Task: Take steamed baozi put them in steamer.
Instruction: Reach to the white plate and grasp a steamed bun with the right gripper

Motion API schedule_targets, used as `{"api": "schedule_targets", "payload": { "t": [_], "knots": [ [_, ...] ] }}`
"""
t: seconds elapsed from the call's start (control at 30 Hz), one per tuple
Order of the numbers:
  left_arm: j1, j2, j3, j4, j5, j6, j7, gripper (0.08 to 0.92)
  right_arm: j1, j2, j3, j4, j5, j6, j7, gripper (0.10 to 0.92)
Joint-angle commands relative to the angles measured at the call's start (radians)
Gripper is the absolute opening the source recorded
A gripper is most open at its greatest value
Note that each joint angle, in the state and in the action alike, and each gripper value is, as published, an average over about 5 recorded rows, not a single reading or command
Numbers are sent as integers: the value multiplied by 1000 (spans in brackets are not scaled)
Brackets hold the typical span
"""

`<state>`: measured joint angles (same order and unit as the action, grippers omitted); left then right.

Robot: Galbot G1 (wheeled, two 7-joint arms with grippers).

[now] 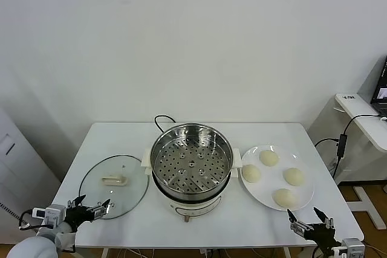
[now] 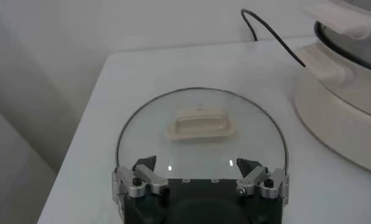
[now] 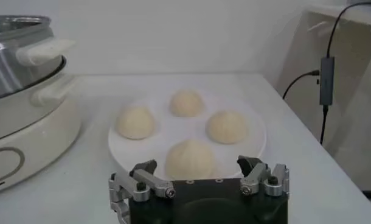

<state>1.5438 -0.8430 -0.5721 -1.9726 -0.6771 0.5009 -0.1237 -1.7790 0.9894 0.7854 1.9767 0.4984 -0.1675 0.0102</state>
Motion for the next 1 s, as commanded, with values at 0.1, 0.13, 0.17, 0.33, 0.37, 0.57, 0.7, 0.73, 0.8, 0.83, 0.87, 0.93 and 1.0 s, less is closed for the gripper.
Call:
{"api": "schedule_targets", "payload": {
  "t": [0.1,0.13,0.17,0.33,0.37,0.57,0.7,0.73,0.8,0.83,0.87,0.93,1.0],
  "knots": [
    [10,-10,-8,-9,2,3,1,823,130,-71,14,-59,-406,56,-52,823],
    [12,-12,-10,-10,2,3,2,823,151,-84,9,-68,-453,62,-53,823],
    [14,-13,-11,-11,3,3,2,823,179,-96,4,-84,-515,75,-55,823],
    [20,-21,-20,-16,6,5,2,823,324,-152,-19,-188,-846,192,-70,823],
    [21,-23,-21,-18,6,6,2,823,345,-165,-23,-205,-879,199,-83,823],
    [20,-32,-21,-20,13,7,2,823,458,-255,-60,-279,-915,175,-238,823],
    [18,-40,-16,-20,25,7,2,823,508,-342,-90,-311,-868,174,-379,823],
    [17,-41,-14,-21,28,8,2,823,520,-370,-102,-321,-844,175,-412,823],
    [15,-43,-12,-21,32,9,2,823,546,-421,-128,-342,-799,180,-469,823],
    [13,-44,-11,-22,33,10,1,823,566,-446,-147,-356,-778,188,-500,823],
    [11,-44,-11,-23,34,10,1,823,589,-469,-168,-369,-759,196,-529,823],
    [9,-46,-10,-25,35,12,1,823,645,-510,-219,-399,-719,218,-596,823],
    [7,-47,-9,-27,36,13,1,823,712,-546,-281,-428,-680,240,-665,823]
  ]
}}
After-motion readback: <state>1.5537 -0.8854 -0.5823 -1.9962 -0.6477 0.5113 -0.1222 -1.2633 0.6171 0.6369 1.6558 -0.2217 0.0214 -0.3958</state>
